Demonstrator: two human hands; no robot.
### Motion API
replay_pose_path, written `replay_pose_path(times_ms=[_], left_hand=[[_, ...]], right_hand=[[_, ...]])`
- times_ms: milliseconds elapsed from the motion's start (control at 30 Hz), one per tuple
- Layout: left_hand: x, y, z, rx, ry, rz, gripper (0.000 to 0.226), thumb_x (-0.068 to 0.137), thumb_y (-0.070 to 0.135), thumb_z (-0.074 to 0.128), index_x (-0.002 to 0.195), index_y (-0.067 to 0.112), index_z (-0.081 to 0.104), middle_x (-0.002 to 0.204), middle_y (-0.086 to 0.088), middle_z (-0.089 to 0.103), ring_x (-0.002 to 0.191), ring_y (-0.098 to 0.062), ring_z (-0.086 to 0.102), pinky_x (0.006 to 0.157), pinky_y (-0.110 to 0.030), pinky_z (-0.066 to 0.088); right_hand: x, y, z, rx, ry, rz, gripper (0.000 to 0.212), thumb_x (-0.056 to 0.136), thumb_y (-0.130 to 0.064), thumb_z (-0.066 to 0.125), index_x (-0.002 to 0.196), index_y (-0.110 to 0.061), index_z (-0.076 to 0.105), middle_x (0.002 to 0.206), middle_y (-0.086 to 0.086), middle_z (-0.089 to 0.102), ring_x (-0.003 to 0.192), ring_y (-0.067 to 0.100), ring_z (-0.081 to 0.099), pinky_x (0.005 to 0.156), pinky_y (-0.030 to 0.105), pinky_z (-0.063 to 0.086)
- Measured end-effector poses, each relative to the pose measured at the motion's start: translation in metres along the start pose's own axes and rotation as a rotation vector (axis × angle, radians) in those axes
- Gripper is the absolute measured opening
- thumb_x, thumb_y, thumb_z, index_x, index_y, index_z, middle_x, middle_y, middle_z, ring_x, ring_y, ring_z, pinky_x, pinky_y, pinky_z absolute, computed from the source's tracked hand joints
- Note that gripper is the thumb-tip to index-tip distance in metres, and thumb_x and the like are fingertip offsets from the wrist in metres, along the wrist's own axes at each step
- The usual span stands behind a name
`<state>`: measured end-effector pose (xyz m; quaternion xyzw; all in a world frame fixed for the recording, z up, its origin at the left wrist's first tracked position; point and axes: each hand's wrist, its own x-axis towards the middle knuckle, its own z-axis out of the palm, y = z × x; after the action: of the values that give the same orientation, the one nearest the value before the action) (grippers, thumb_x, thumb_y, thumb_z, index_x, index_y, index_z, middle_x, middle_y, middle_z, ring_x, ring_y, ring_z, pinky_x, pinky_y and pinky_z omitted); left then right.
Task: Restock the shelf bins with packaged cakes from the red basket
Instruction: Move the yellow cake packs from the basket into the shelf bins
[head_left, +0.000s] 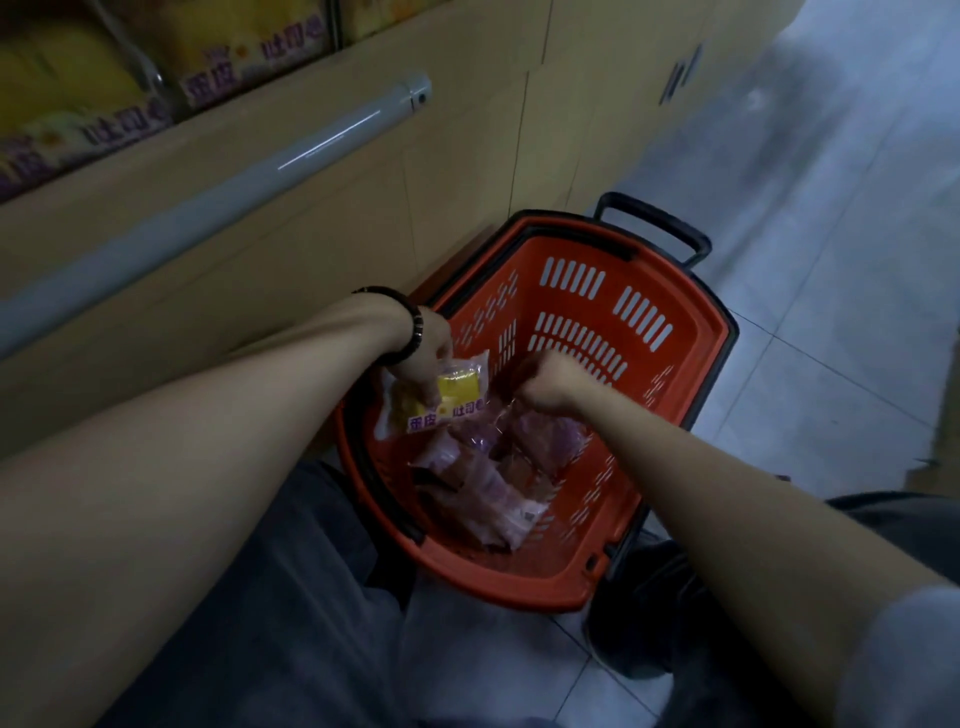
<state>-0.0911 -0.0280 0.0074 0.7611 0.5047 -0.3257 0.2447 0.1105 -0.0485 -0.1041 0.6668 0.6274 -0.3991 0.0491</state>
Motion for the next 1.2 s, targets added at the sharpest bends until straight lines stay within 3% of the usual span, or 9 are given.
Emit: replay_pose_path(times_ms=[167,333,500,667,733,833,900,1067,1200], left_hand=[[-0.005,-0.017,-0.005,-0.130,0.022,-0.004,0.049,0.083,0.038,0.083,0.127,0.022,0.067,0.118,0.003,0.066,0.108,-0.018,0.064,0.092,-0.035,0.055],[-0.007,-0.021,-0.004,-0.186,0.013,0.013,0.046,0.086,0.030,0.082,0.128,0.018,0.065,0.117,0.000,0.071,0.105,-0.019,0.068,0.092,-0.036,0.057],[-0.010,-0.023,-0.006,-0.202,0.000,0.022,0.045,0.087,0.034,0.080,0.127,0.021,0.065,0.118,0.002,0.067,0.107,-0.018,0.065,0.097,-0.039,0.055],[-0.013,-0.021,-0.005,-0.196,0.023,0.015,0.037,0.092,0.033,0.075,0.125,0.019,0.065,0.116,0.000,0.068,0.109,-0.020,0.065,0.098,-0.041,0.054],[-0.015,-0.018,-0.006,-0.207,0.032,0.015,0.037,0.093,0.031,0.074,0.126,0.018,0.064,0.116,0.000,0.068,0.109,-0.021,0.065,0.096,-0.040,0.055],[-0.020,-0.016,-0.006,-0.231,0.041,0.008,0.035,0.094,0.028,0.073,0.125,0.018,0.064,0.116,-0.002,0.068,0.107,-0.022,0.066,0.096,-0.041,0.056],[-0.026,-0.016,-0.006,-0.250,0.058,-0.003,0.033,0.093,0.028,0.073,0.123,0.017,0.064,0.114,-0.002,0.068,0.105,-0.021,0.066,0.092,-0.039,0.056],[-0.040,-0.017,-0.004,-0.316,0.088,-0.045,0.035,0.094,0.024,0.073,0.125,0.014,0.060,0.119,-0.010,0.064,0.107,-0.029,0.068,0.092,-0.048,0.060],[-0.046,-0.022,-0.004,-0.525,0.123,-0.073,0.032,0.095,0.014,0.070,0.124,0.013,0.055,0.109,-0.013,0.057,0.092,-0.037,0.070,0.069,-0.052,0.064]], right_hand=[[0.007,-0.010,0.074,-0.378,-0.275,-0.082,0.057,0.090,-0.043,0.079,0.135,-0.010,0.066,0.131,0.010,0.069,0.113,0.027,0.069,0.082,0.025,0.050],[0.015,0.001,0.112,-0.449,-0.248,-0.060,0.061,0.094,-0.049,0.072,0.137,-0.006,0.064,0.141,0.016,0.064,0.127,0.030,0.063,0.097,0.029,0.049],[0.020,0.002,0.094,-0.402,-0.295,-0.071,0.054,0.094,-0.032,0.076,0.142,-0.013,0.060,0.141,0.009,0.063,0.125,0.025,0.063,0.100,0.027,0.048],[0.000,0.016,0.060,-0.093,-0.209,-0.036,0.052,0.094,-0.019,0.072,0.144,-0.016,0.058,0.132,0.013,0.067,0.103,0.023,0.066,0.080,0.029,0.055],[-0.008,0.026,0.047,0.038,-0.146,-0.067,0.050,0.090,-0.021,0.070,0.139,-0.017,0.062,0.125,0.014,0.070,0.101,0.026,0.069,0.083,0.035,0.059],[-0.026,0.030,0.025,0.238,-0.208,-0.038,0.022,0.103,-0.010,0.058,0.124,-0.014,0.061,0.106,0.023,0.072,0.087,0.039,0.075,0.069,0.048,0.065],[-0.044,0.025,0.007,0.408,-0.241,-0.028,0.012,0.107,-0.011,0.055,0.119,-0.009,0.059,0.096,0.026,0.069,0.073,0.039,0.075,0.057,0.047,0.065],[-0.087,0.013,-0.040,0.590,-0.256,-0.203,0.024,0.103,0.003,0.042,0.103,0.001,0.066,0.082,0.014,0.070,0.064,0.023,0.069,0.055,0.034,0.060],[-0.108,0.010,-0.070,0.726,-0.138,-0.275,0.027,0.082,-0.028,0.063,0.091,-0.004,0.070,0.086,0.020,0.058,0.072,0.031,0.050,0.058,0.031,0.042]])
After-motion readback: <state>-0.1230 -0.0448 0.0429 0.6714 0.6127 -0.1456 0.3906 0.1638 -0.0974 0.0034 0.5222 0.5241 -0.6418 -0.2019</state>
